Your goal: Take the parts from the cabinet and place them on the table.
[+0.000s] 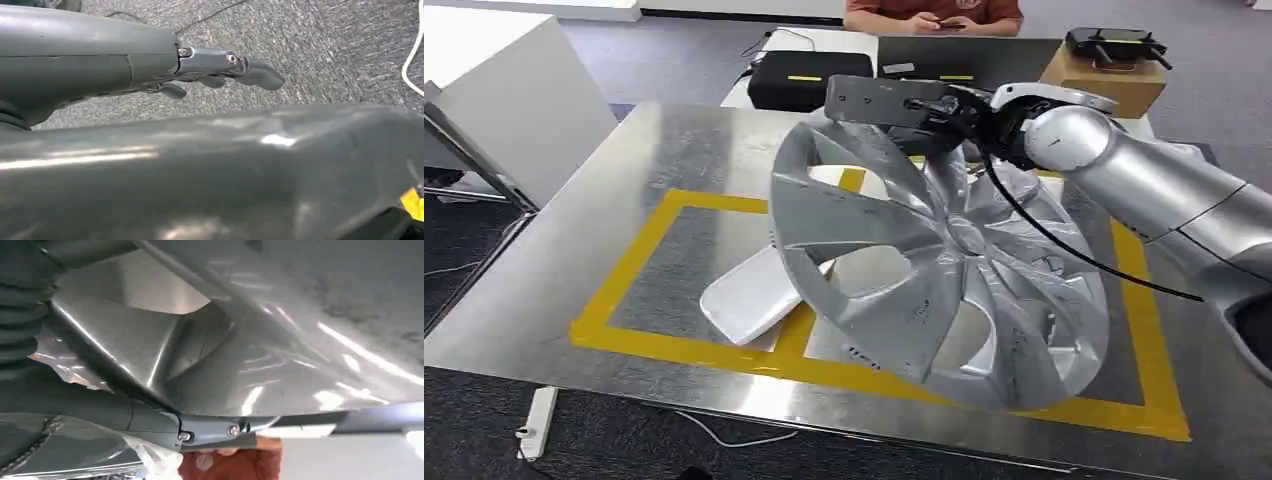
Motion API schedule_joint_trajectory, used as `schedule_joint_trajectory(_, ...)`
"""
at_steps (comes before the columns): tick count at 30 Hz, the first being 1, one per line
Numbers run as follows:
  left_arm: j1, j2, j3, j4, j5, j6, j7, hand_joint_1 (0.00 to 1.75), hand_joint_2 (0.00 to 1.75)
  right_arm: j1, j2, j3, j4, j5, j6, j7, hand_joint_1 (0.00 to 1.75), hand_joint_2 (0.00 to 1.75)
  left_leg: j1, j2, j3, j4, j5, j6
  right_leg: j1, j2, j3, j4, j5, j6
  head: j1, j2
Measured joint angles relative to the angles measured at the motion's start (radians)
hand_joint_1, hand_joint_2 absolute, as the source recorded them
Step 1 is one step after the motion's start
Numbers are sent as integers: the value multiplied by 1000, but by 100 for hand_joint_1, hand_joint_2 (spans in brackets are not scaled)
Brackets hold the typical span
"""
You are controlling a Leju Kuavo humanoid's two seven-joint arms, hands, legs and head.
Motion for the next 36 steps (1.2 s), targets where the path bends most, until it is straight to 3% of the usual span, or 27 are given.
schedule_joint_trajectory(3,0,0,-2,0,-6,-3,0,0,0,63,-1,-48,-30,183,-186,-48,0,0,0,0,0,0,0,0,0,0,0,0,0,0,0,0)
schedule_joint_trajectory(5,0,0,-6,0,-11,-8,0,0,0,131,-3,-95,-91,406,-296,-56,0,0,0,0,0,0,0,0,0,0,0,0,0,0,0,0)
schedule_joint_trajectory(12,-3,-5,-33,0,-31,-15,0,0,0,368,-3,-311,-373,1170,-445,-109,0,0,0,0,-2,0,0,0,0,0,-2,0,0,0,0,0)
schedule_joint_trajectory(17,-9,-9,-54,0,-44,-9,3,0,0,443,-13,-383,-481,1472,-580,-138,0,0,0,0,-2,0,0,0,0,0,-2,0,0,0,0,0)
schedule_joint_trajectory(21,-12,-10,-66,0,-49,-5,3,0,0,503,-14,-433,-530,1505,-624,-137,0,0,0,0,-2,0,0,0,0,0,-2,0,0,0,0,0)
schedule_joint_trajectory(29,-12,-11,-84,0,-51,-3,3,0,0,651,18,-590,-653,1275,-686,-188,0,0,0,0,-3,0,0,1,0,-1,-2,0,1,0,0,0)
schedule_joint_trajectory(36,-13,-12,-92,0,-51,-2,3,0,0,697,37,-650,-702,1254,-694,-199,0,0,0,0,-3,0,0,1,0,0,-3,0,1,0,0,0)
